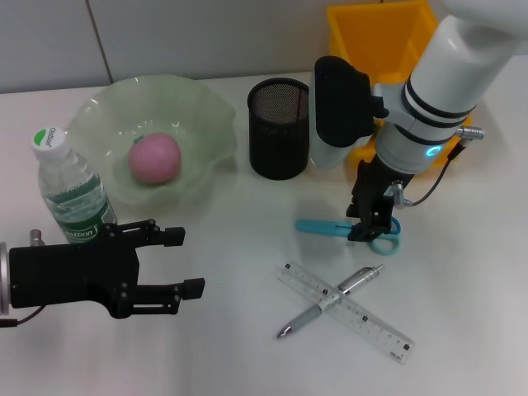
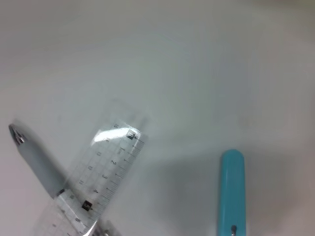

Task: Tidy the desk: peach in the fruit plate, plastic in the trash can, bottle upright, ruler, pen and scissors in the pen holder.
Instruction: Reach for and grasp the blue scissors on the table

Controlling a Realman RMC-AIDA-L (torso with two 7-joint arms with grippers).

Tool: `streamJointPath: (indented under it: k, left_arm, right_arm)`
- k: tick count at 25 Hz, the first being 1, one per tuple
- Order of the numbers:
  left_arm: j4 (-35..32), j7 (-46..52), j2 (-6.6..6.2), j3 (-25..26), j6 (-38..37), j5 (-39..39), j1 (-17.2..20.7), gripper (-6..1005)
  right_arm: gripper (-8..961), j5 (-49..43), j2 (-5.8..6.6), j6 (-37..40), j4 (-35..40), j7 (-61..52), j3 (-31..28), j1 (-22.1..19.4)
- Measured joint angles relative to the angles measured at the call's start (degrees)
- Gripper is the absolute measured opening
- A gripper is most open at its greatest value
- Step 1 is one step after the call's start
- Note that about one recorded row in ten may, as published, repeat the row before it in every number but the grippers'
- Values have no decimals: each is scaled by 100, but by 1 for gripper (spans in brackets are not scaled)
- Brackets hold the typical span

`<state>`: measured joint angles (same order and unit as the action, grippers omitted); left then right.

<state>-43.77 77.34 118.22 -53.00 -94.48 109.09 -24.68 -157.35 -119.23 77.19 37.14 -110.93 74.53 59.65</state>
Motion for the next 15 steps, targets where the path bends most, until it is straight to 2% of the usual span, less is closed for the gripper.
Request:
streamJointPath:
  k: [15]
  left_arm:
    - [6, -2, 0, 0, 0, -14, -3, 833]
  right_arm:
    - [333, -22, -5, -84, -119, 12, 0, -11]
